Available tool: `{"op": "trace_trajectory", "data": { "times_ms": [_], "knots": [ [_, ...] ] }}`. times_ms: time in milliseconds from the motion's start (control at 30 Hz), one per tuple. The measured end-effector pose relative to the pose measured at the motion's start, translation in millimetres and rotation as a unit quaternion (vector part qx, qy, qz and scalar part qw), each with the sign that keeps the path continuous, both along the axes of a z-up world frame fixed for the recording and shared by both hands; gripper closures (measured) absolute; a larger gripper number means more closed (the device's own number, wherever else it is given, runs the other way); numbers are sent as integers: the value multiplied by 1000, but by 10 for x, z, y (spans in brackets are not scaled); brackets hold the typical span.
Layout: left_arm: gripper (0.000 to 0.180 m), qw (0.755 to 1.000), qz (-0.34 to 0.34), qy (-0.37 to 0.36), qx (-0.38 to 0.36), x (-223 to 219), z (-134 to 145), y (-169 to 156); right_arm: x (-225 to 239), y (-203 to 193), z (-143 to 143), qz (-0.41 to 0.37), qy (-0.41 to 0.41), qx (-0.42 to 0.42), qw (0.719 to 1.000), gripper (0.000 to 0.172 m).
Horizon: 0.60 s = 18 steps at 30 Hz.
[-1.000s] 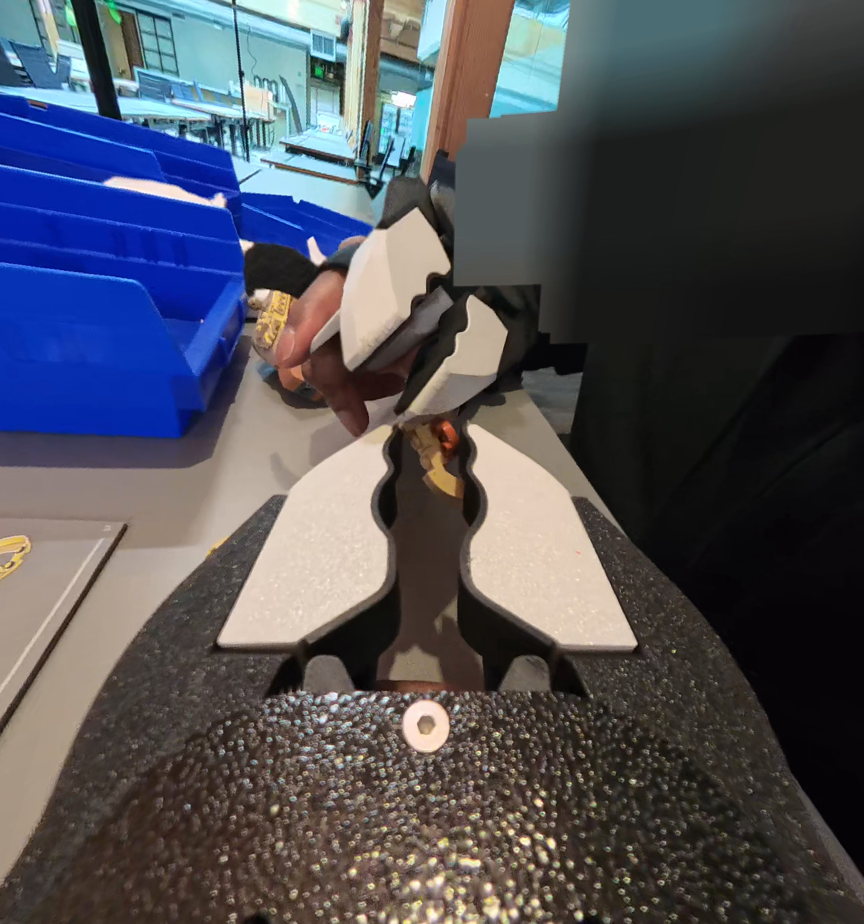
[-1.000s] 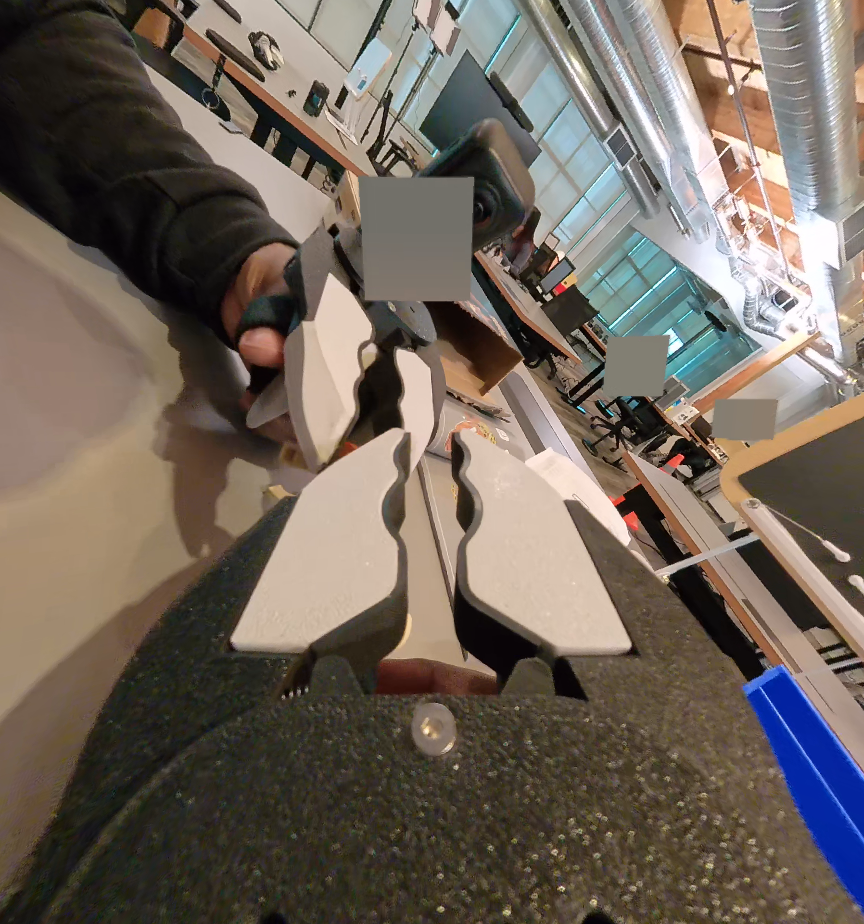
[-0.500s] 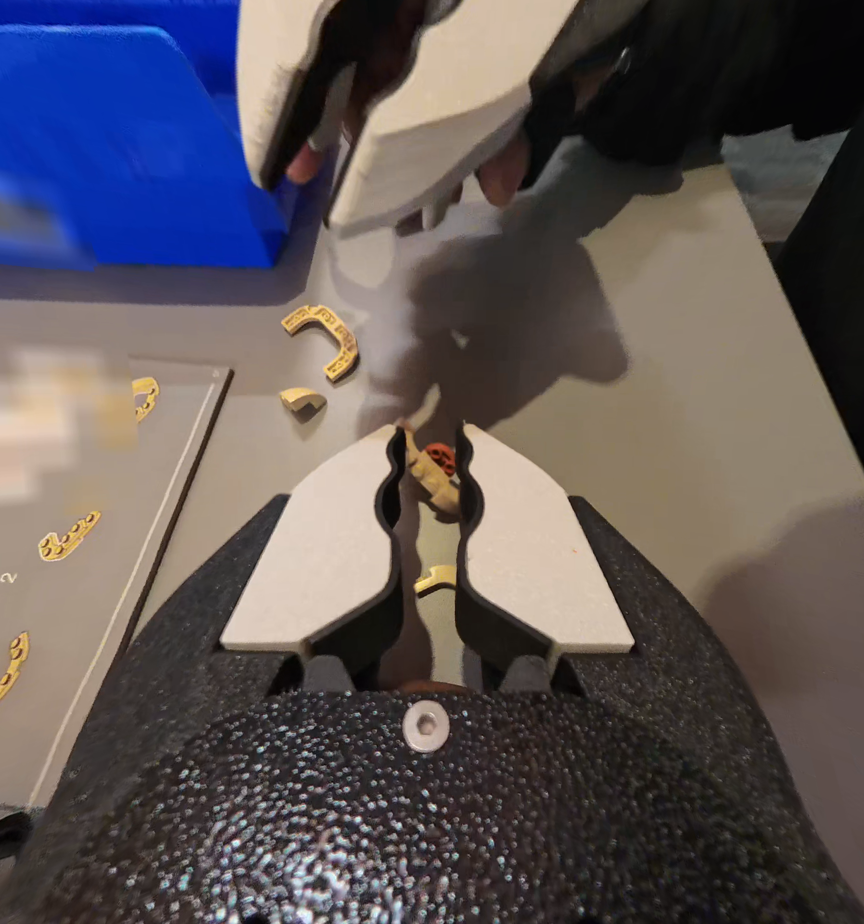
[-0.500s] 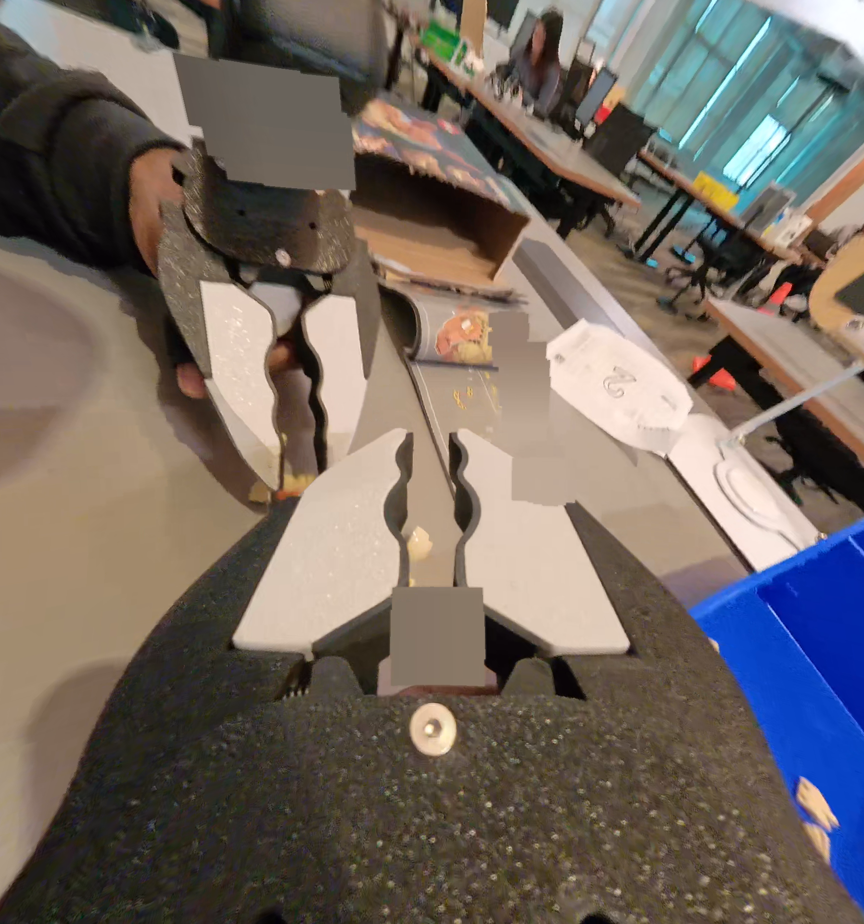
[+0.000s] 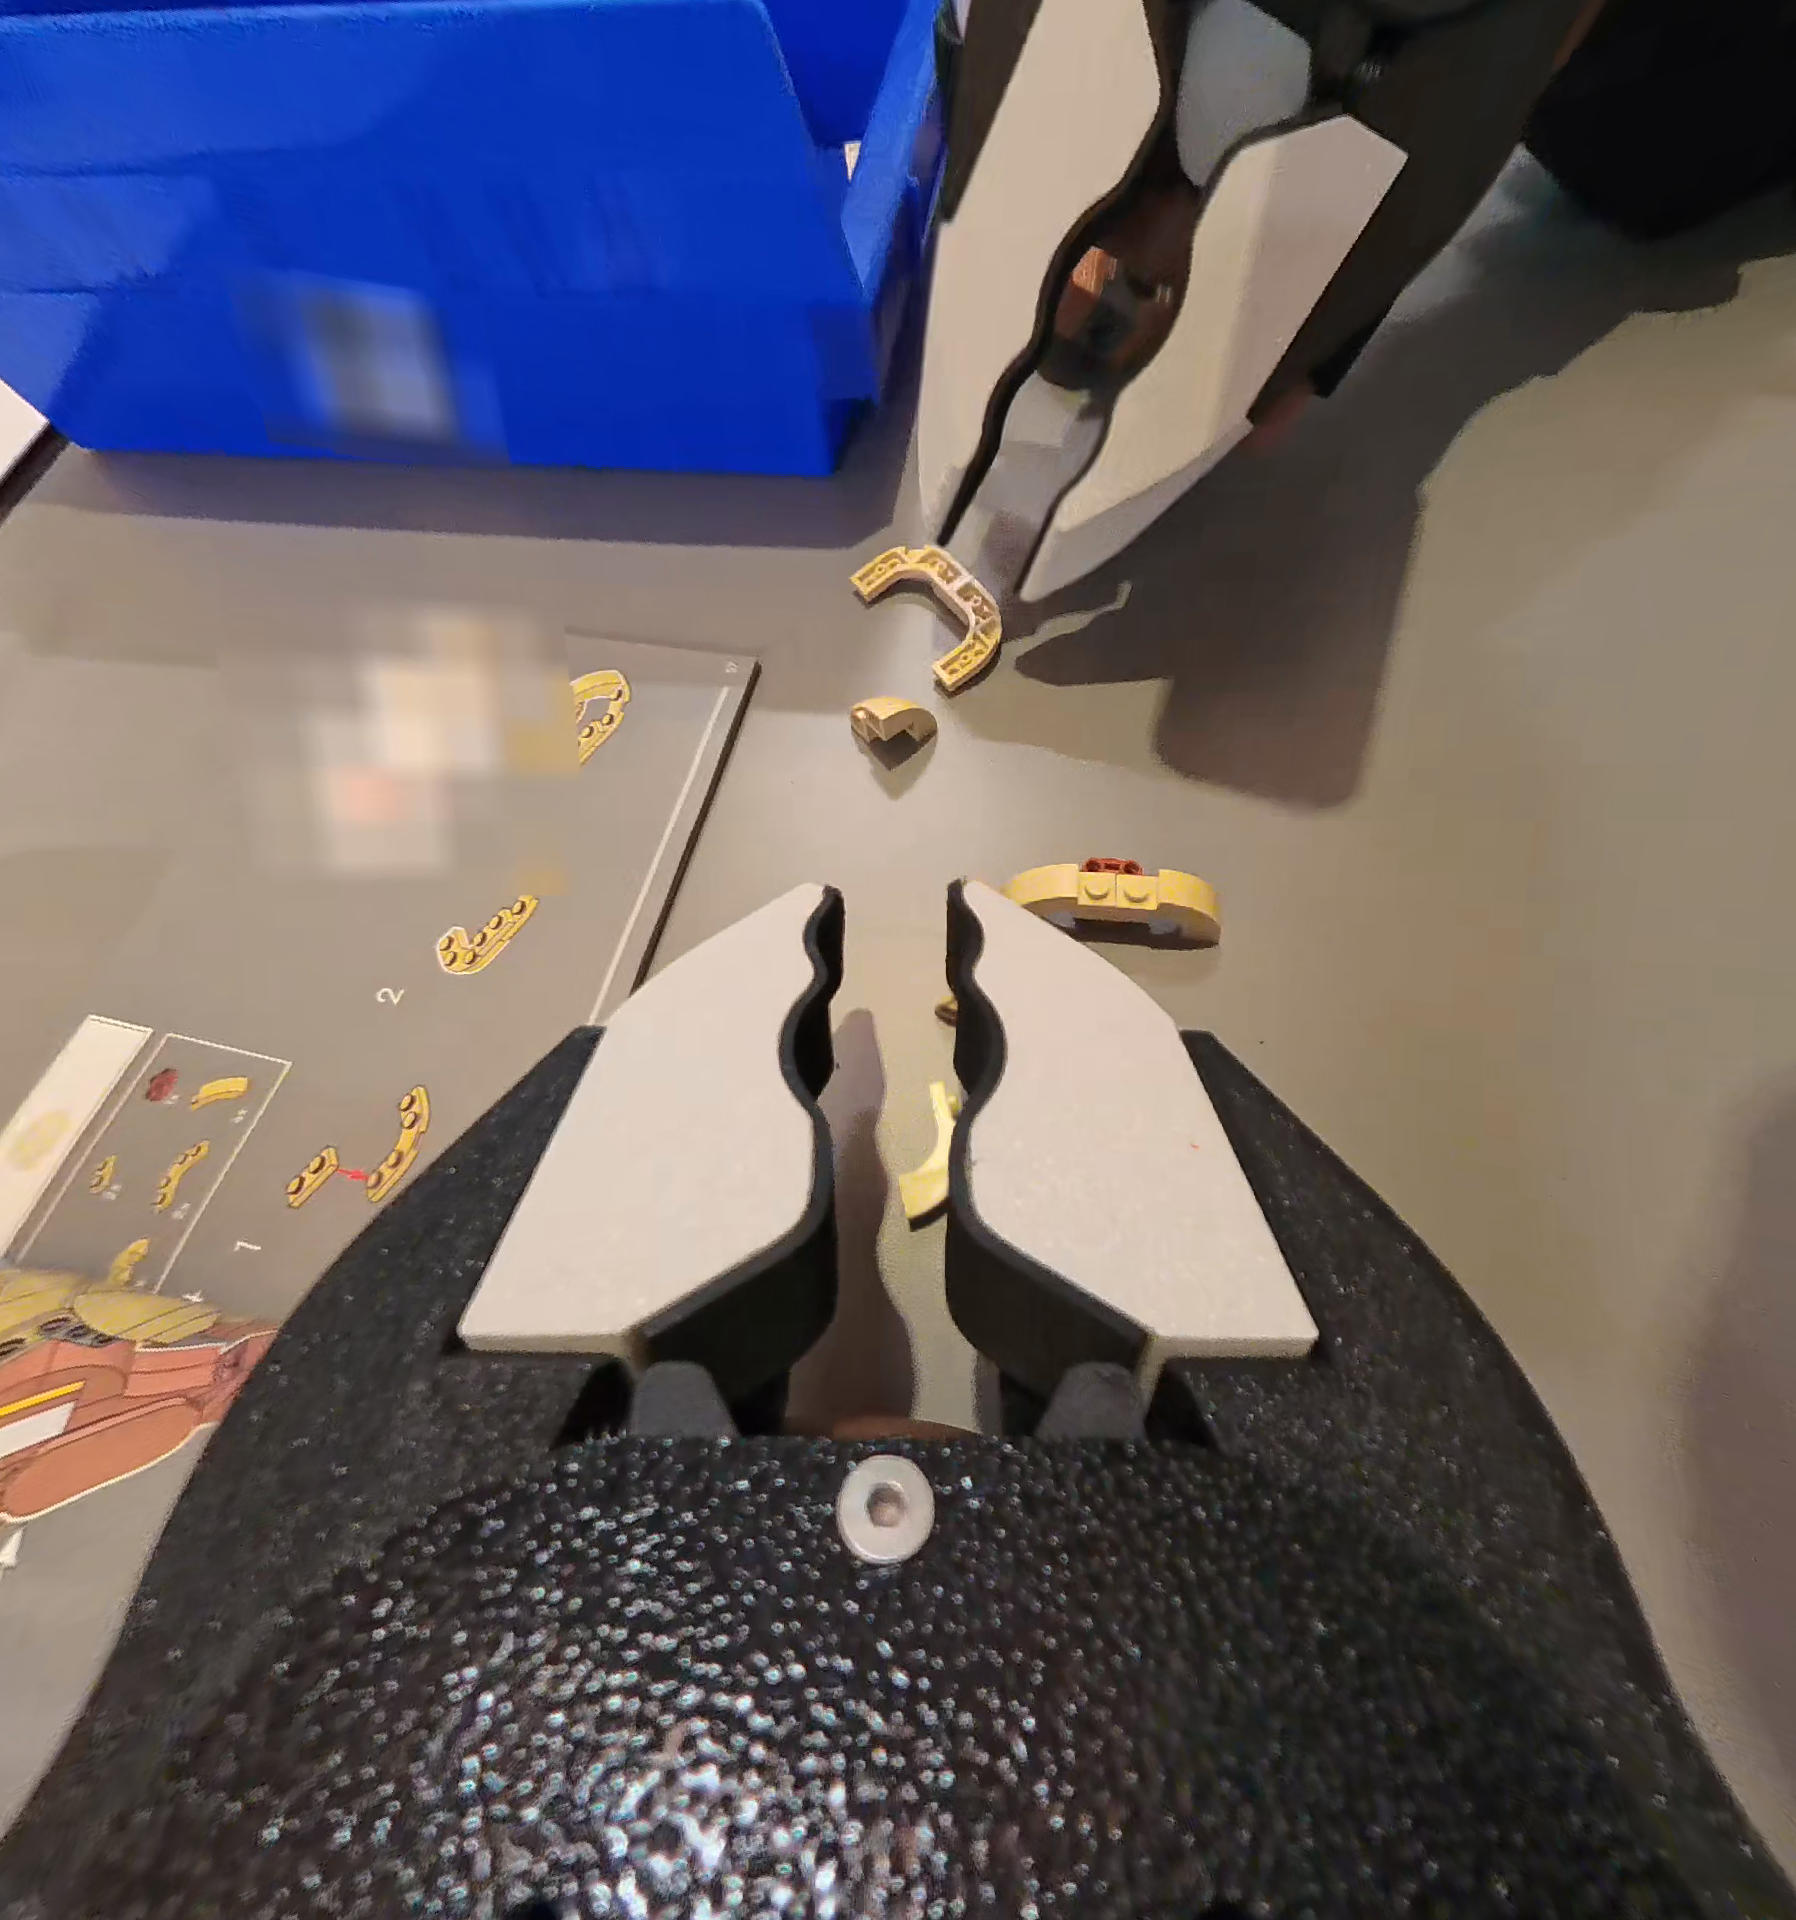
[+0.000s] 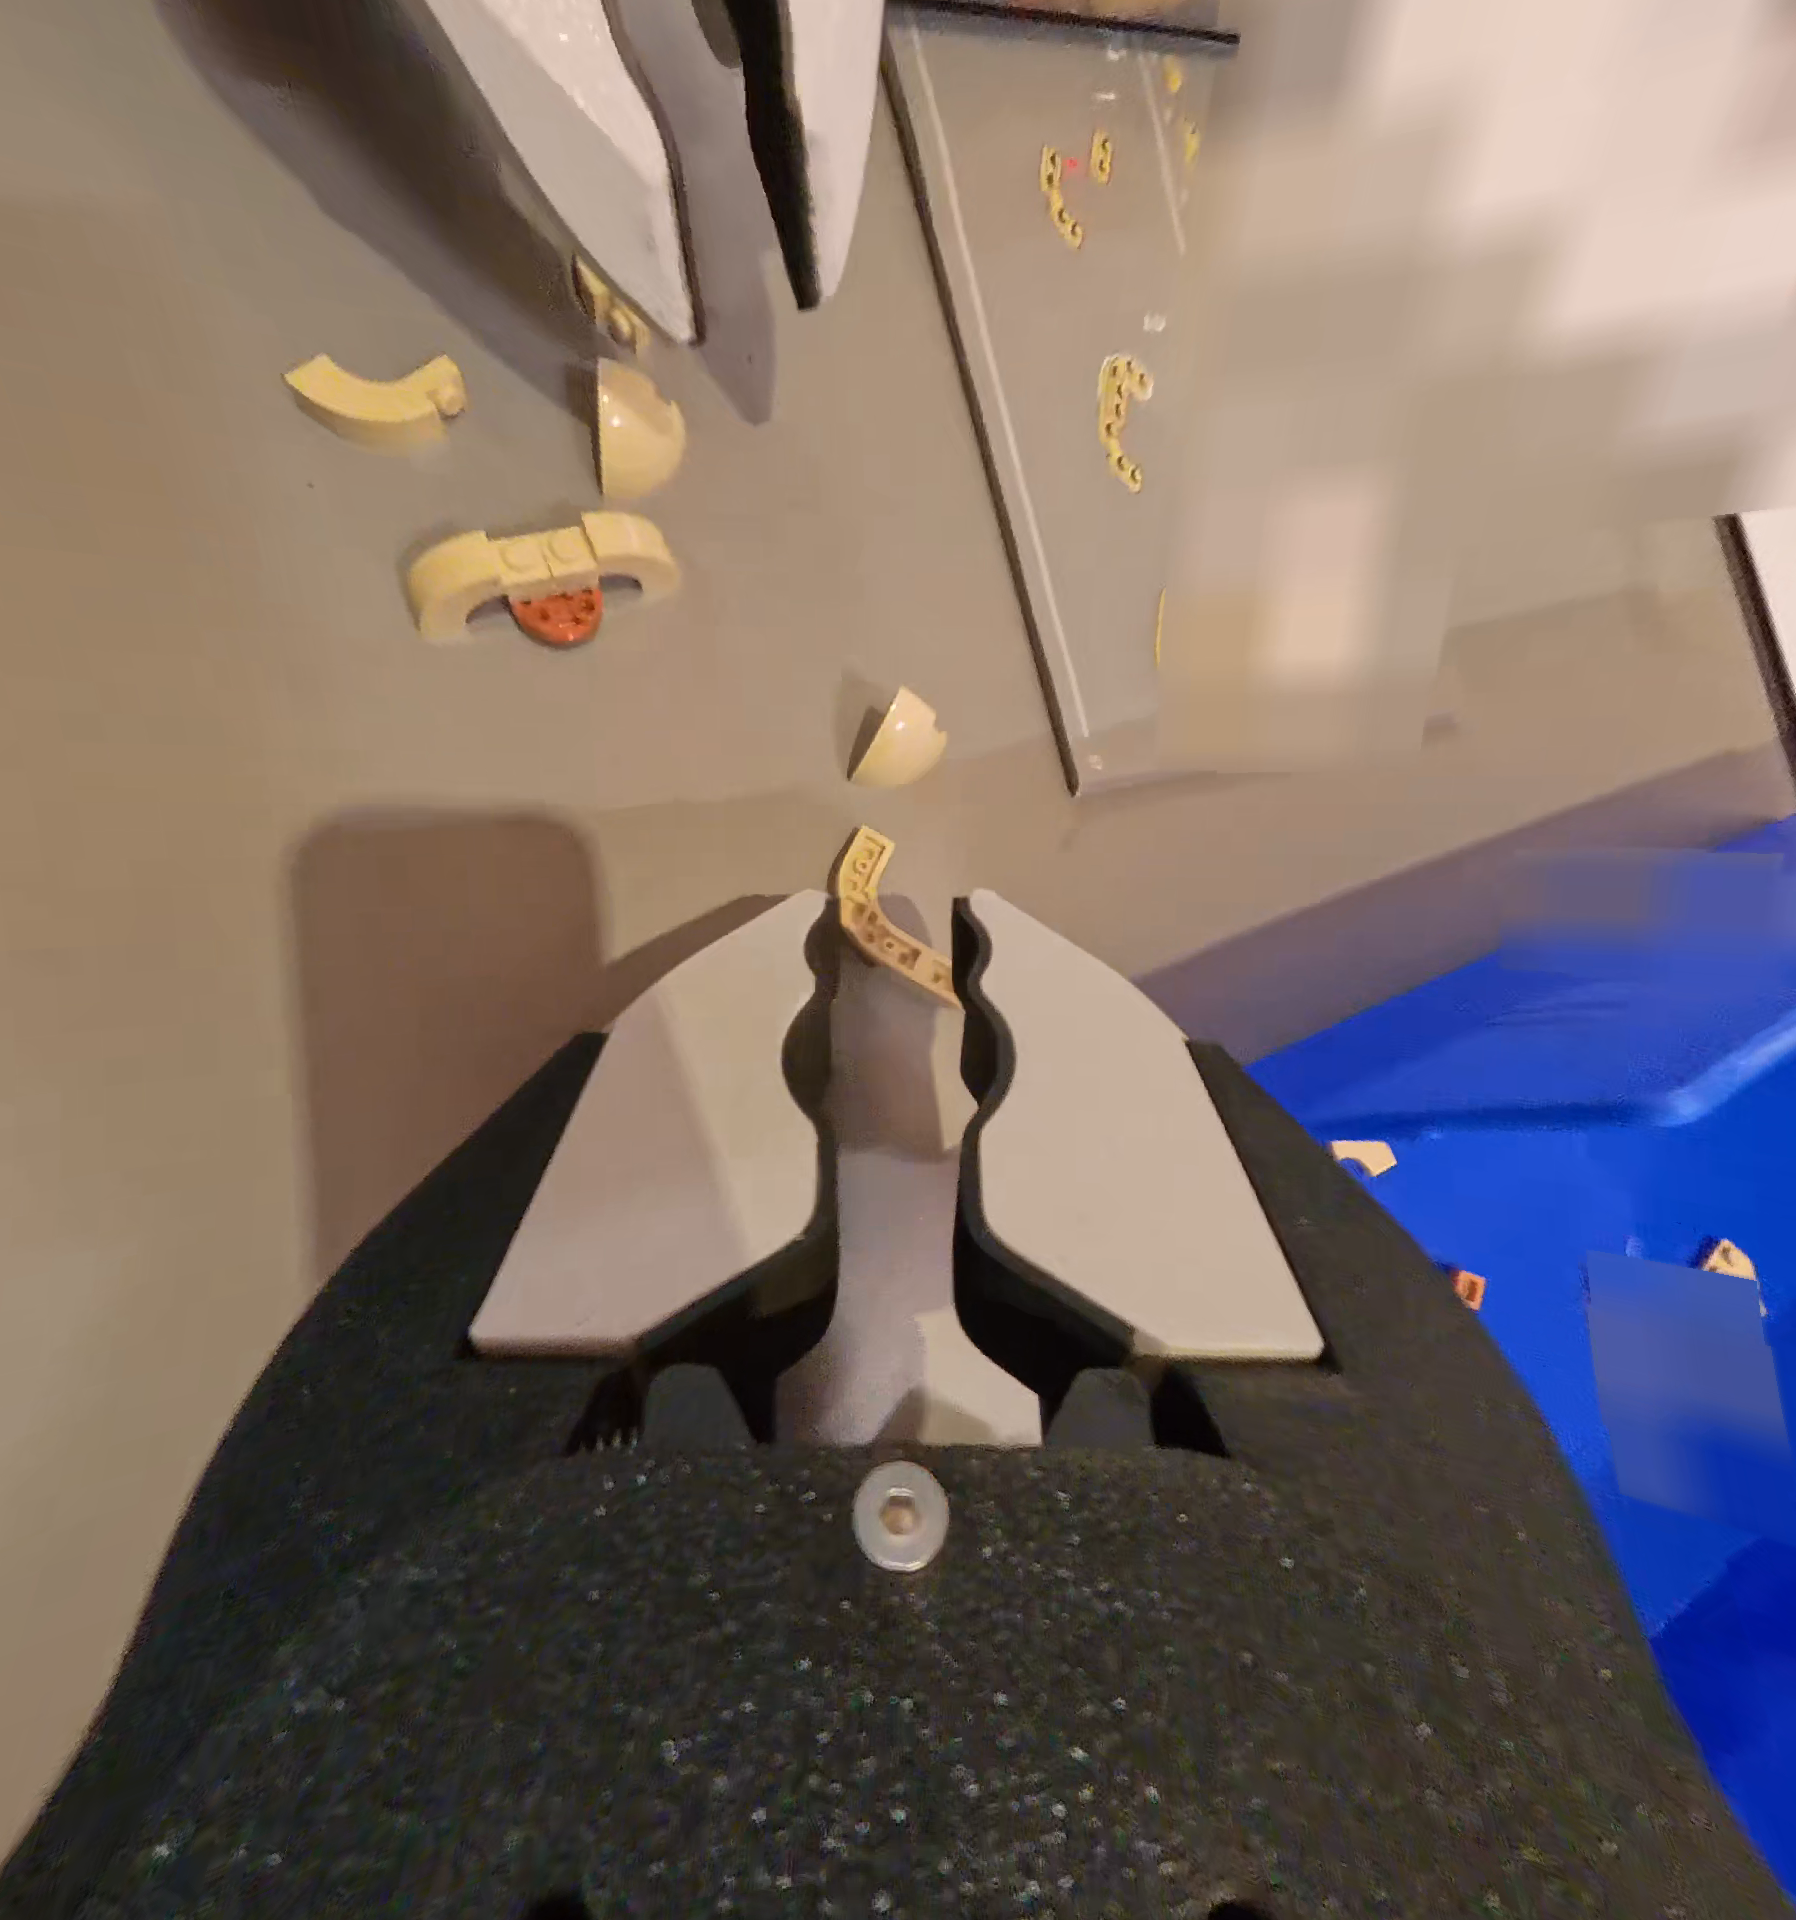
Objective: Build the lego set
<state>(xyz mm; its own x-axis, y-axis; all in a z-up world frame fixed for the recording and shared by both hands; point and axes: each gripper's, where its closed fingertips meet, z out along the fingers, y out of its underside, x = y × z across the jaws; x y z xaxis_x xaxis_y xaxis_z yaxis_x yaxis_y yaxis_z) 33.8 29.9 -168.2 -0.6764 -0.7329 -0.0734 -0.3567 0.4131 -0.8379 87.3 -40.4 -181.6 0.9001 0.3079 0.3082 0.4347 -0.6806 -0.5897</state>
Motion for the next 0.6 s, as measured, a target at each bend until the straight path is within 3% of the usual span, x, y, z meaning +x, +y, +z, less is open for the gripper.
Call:
{"op": "trace_trajectory", "data": {
  "times_ms": [233, 500, 600],
  "knots": [
    [162, 998, -24, -9, 52, -29, -125, -102, -7, 60, -117, -11, 12, -8, 1000, 152],
    [163, 998, -27, -19, 61, -25, -127, -155, 21, 38, -182, -30, -17, -34, 999, 164],
    [163, 997, -25, -44, 59, -3, -57, -182, -61, 34, -161, -23, 13, -34, 999, 164]
  ]
}}
